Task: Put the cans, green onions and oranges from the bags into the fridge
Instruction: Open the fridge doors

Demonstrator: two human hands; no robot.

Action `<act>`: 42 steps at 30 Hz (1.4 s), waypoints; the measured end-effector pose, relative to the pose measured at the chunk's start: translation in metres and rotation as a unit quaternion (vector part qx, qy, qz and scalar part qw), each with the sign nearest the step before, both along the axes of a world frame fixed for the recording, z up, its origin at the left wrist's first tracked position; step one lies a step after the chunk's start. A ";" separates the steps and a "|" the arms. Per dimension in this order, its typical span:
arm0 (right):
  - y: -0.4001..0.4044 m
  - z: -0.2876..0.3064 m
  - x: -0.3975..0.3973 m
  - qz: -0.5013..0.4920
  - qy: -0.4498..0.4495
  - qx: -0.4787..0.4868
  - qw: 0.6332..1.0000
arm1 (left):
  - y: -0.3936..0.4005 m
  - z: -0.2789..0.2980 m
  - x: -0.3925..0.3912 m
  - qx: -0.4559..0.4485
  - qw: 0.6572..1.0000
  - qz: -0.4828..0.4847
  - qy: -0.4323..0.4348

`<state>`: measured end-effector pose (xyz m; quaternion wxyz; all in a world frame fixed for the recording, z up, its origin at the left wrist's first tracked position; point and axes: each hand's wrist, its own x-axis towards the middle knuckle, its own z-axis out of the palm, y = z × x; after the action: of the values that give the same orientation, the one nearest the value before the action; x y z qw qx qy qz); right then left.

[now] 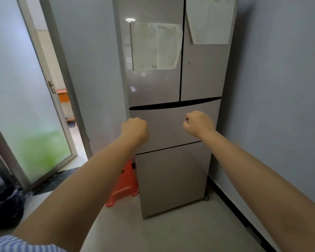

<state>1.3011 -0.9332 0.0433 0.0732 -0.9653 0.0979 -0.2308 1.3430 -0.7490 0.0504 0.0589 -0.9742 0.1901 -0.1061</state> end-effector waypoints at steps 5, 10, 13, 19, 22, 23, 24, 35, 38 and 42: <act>-0.086 -0.012 0.098 -0.014 0.010 0.026 0.999 | -0.083 -0.015 0.099 -0.043 0.999 -0.007 0.028; -0.167 -0.022 0.207 0.011 0.008 0.078 0.997 | -0.164 -0.036 0.193 -0.077 0.996 0.019 0.048; -0.202 -0.028 0.276 0.017 0.013 0.210 0.977 | -0.209 -0.044 0.247 -0.195 0.976 0.050 0.080; -0.211 -0.042 0.363 -0.004 0.007 0.785 0.620 | -0.275 -0.062 0.324 -0.737 0.590 0.165 0.286; -0.217 -0.041 0.386 -0.001 -0.047 0.861 0.507 | -0.291 -0.064 0.344 -0.860 0.377 0.167 0.301; -0.221 -0.041 0.390 -0.004 -0.068 0.873 0.483 | -0.294 -0.064 0.349 -0.877 0.344 0.161 0.294; -0.224 -0.041 0.393 -0.007 -0.081 0.882 0.464 | -0.298 -0.065 0.354 -0.893 0.314 0.151 0.284; -0.232 -0.050 0.386 0.033 -0.082 0.878 0.470 | -0.318 -0.060 0.341 -0.935 0.254 0.121 0.217; -0.239 -0.056 0.366 0.045 -0.070 0.874 0.479 | -0.314 -0.064 0.319 -0.925 0.293 0.160 0.183; -0.259 -0.060 0.307 0.056 -0.065 0.859 0.505 | -0.299 -0.070 0.259 -0.903 0.358 0.200 0.127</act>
<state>1.6081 -1.1927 -0.0172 0.8855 -0.4147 0.1890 -0.0910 1.6025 -1.0480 -0.0199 -0.8616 -0.4536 -0.2153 -0.0744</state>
